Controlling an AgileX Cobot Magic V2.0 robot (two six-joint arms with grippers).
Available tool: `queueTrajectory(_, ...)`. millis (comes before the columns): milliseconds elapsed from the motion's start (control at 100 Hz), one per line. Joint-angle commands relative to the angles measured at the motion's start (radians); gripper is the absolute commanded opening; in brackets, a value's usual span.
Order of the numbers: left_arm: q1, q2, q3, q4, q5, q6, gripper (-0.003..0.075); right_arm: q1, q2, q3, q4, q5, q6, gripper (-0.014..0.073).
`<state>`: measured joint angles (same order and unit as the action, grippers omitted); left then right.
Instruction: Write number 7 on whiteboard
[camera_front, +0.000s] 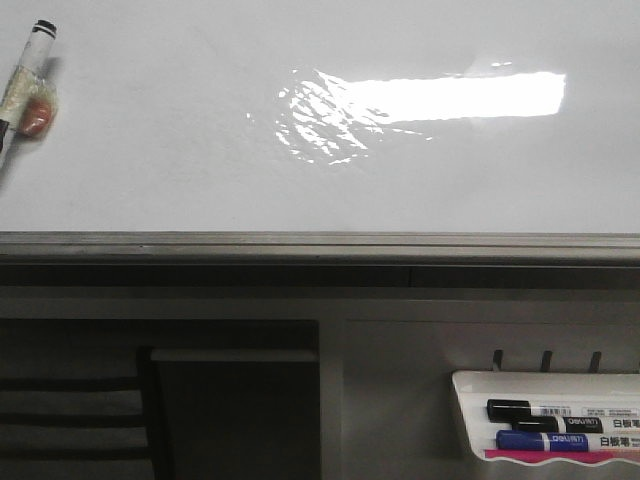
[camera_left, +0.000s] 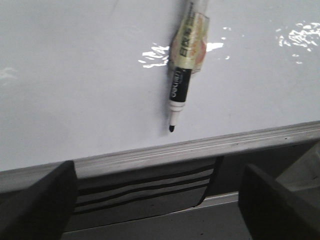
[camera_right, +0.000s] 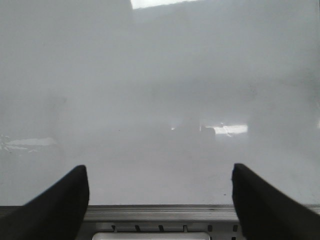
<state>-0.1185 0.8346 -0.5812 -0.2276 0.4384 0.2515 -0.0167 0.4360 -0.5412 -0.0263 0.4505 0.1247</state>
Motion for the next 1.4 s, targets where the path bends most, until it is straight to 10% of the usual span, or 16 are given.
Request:
queueTrajectory(0, -0.043, 0.050, -0.053, -0.013, -0.106, 0.015, 0.0599, 0.000, 0.013, -0.034, 0.001, -0.081, -0.011, 0.0523)
queueTrajectory(320, -0.127, 0.271, -0.076, -0.007, -0.403, 0.017, 0.0589, 0.000, 0.013, -0.034, 0.001, -0.083, -0.011, 0.0523)
queueTrajectory(580, -0.131, 0.408, -0.076, 0.017, -0.539, 0.027, 0.0428, 0.000, 0.013, -0.034, 0.001, -0.089, -0.011, 0.0523)
queueTrajectory(1390, -0.131, 0.465, -0.076, 0.017, -0.610, 0.027, 0.0117, 0.000, 0.013, -0.034, 0.001, -0.096, -0.011, 0.0523)
